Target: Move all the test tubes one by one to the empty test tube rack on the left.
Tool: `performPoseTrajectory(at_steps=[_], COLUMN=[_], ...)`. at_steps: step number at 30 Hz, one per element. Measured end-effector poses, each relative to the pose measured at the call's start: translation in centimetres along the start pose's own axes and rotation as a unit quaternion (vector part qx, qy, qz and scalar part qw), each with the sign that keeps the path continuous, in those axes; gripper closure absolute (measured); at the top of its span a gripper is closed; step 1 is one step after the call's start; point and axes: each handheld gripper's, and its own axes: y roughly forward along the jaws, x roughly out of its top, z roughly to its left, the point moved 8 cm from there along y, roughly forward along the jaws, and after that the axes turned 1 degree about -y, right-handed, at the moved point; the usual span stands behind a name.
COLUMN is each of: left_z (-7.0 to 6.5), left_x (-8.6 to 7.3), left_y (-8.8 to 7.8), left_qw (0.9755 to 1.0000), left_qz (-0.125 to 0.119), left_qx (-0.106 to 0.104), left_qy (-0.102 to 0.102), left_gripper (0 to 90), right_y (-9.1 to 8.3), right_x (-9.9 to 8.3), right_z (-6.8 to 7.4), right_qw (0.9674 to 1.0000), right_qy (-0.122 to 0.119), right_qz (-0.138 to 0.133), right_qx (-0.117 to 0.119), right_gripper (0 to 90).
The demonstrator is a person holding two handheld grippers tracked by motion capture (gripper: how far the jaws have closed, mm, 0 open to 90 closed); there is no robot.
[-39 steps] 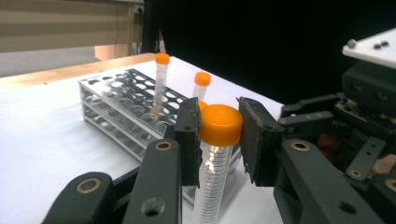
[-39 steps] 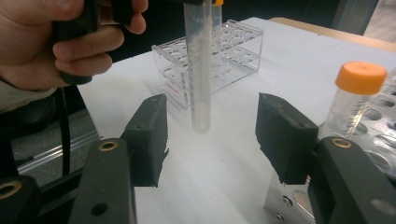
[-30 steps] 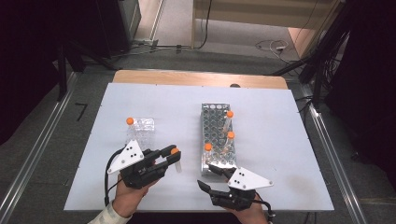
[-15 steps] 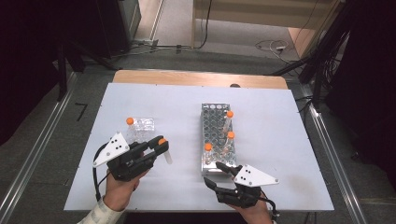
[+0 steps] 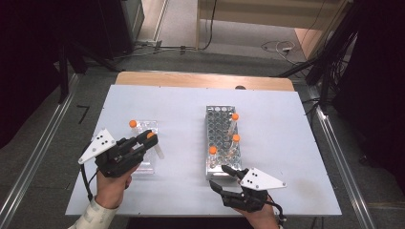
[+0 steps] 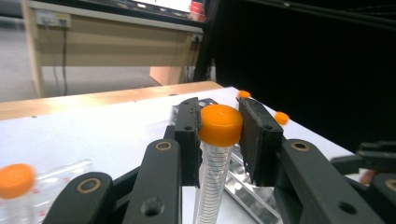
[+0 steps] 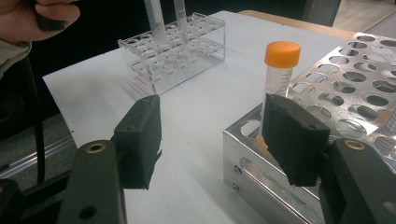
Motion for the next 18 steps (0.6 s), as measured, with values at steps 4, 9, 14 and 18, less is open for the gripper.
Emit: performPoseTrajectory(at_steps=[4, 9, 14, 18], left_z=[1.0, 2.0, 3.3, 4.5], left_x=[0.6, 0.8, 0.9, 0.9], left_y=[-0.6, -0.8, -0.9, -1.0], left_qw=[0.9999, 0.9995, 0.9989, 0.9982], left_qz=[-0.010, -0.015, -0.015, -0.016], left_qx=[0.012, 0.025, 0.039, 0.052], left_qy=[-0.005, -0.014, -0.022, -0.026], left_gripper=[69.7, 69.6, 69.6, 69.7], right_y=[0.0, 0.0, 0.0, 0.0], right_x=[0.0, 0.0, 0.0, 0.0], right_z=[0.0, 0.0, -0.1, -0.1], right_qw=[1.0000, 1.0000, 1.0000, 1.0000], right_qy=[0.000, 0.003, 0.002, 0.004], right_qz=[0.000, 0.001, -0.001, 0.000], right_qx=[0.000, -0.001, -0.002, 0.000], right_gripper=[36.5, 36.6, 36.6, 36.6])
